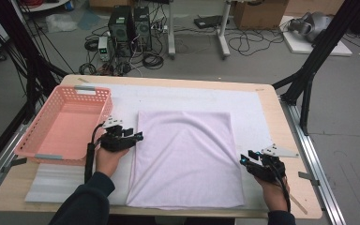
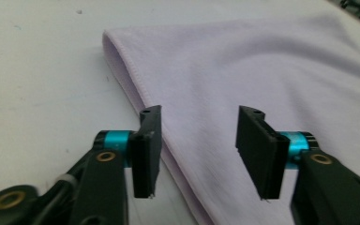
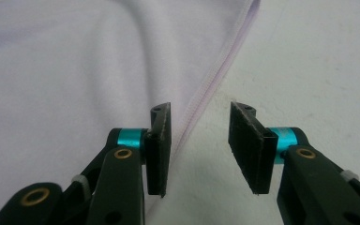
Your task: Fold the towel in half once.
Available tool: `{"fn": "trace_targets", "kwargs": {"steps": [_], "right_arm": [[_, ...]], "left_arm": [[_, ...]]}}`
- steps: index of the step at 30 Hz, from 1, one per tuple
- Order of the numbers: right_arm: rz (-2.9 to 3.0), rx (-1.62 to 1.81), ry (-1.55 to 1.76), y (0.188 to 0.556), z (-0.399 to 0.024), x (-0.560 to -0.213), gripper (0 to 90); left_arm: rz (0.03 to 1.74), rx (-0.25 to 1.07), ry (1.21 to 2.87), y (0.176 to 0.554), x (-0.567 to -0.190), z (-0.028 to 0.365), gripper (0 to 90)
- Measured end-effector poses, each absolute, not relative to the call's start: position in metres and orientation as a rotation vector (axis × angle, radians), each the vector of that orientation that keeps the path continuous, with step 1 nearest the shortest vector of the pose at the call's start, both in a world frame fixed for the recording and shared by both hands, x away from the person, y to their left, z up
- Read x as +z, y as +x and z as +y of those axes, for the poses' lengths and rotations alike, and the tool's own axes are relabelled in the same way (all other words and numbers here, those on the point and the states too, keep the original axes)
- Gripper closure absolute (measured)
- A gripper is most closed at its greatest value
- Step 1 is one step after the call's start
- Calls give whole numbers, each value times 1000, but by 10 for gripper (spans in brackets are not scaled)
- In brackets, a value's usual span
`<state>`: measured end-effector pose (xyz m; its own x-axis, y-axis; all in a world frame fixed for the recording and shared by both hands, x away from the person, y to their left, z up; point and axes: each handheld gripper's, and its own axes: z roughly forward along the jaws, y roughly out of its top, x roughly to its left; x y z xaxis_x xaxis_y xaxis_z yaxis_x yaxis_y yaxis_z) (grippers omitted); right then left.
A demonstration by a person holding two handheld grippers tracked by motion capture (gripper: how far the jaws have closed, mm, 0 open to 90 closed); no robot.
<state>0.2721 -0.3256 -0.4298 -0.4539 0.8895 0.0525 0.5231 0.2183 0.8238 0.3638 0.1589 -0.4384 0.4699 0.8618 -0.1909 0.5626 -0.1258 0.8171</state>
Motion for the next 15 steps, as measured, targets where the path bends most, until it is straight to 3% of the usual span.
{"fn": "trace_targets", "kwargs": {"steps": [2, 5, 6, 8, 13, 14, 15], "right_arm": [[2067, 1136, 1308, 278, -324, -430, 579], [2073, 1140, 1320, 285, -323, -432, 578], [2078, 1133, 1313, 286, -323, -433, 578], [2087, 1124, 1315, 286, -322, -434, 577], [2080, 1129, 1313, 282, -323, -433, 577], [2076, 1129, 1320, 282, -324, -433, 575], [2073, 1132, 1321, 282, -325, -433, 570]], "left_arm": [[1205, 407, 1829, 370, -444, 154, 519], [1126, 532, 1967, 369, -451, 143, 541], [1102, 554, 1976, 367, -451, 141, 589], [1046, 670, 2029, 364, -448, 138, 845], [1140, 686, 1937, 371, -450, 144, 825], [1159, 705, 1922, 371, -449, 144, 780], [1182, 706, 1900, 371, -449, 145, 654]]}}
